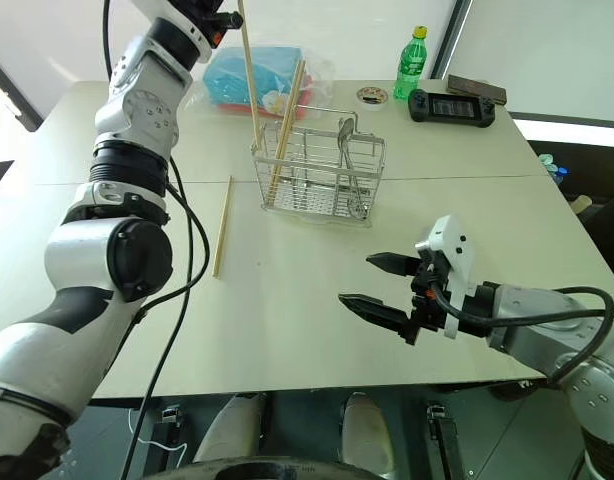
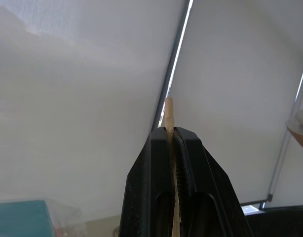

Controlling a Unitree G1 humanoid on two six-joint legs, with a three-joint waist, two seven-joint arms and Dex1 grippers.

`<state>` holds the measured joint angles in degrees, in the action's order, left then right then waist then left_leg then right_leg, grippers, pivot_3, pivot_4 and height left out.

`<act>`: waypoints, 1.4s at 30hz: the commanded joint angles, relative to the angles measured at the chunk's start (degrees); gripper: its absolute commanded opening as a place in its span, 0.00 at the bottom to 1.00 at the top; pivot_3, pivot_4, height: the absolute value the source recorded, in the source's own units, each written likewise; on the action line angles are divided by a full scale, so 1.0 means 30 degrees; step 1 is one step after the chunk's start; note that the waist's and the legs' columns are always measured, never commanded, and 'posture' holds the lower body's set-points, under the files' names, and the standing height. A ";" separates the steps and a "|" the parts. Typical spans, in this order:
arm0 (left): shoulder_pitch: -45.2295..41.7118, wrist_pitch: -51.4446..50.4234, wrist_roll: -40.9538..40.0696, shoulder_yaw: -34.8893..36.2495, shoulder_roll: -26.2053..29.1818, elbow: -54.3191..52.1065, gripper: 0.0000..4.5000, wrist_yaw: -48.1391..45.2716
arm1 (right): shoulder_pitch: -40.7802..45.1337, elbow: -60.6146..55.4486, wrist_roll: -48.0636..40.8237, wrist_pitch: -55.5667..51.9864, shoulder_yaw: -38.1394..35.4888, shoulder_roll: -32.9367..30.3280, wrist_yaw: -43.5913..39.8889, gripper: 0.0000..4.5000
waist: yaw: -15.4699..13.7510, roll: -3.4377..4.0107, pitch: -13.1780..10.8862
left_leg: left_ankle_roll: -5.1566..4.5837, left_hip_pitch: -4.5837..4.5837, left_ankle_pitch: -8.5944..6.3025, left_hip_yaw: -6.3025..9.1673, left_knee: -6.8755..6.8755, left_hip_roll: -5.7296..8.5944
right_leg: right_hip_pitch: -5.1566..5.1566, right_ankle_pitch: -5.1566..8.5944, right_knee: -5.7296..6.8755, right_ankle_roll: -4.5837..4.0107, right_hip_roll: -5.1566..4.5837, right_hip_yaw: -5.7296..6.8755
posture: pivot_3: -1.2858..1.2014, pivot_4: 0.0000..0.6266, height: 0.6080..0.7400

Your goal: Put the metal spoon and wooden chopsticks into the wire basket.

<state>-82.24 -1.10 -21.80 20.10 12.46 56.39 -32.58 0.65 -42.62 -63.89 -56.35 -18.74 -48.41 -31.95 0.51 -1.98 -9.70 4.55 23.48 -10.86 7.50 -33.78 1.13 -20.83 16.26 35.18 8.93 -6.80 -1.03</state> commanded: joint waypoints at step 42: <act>0.5792 -1.6096 0.0134 -0.3818 0.7164 -1.2581 0.99 0.1335 | 0.3468 0.2173 0.0203 0.2760 -0.0243 0.1097 0.2781 1.00 | 0.0135 0.0060 -0.0008 | -0.0005 -0.0043 -0.0001 0.0004 0.0017 -0.0003 | 0.0004 0.0000 0.0043 -0.0006 0.0005 -0.0012 | 0.52 0.24 0.94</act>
<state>-65.21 -45.10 -22.44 10.72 33.72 21.09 -29.33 10.25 -35.62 -63.56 -49.59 -19.22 -44.98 -22.93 0.92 -1.80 -9.72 4.54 23.35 -10.87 7.52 -33.73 1.12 -20.81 16.26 35.31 8.91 -6.78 -1.06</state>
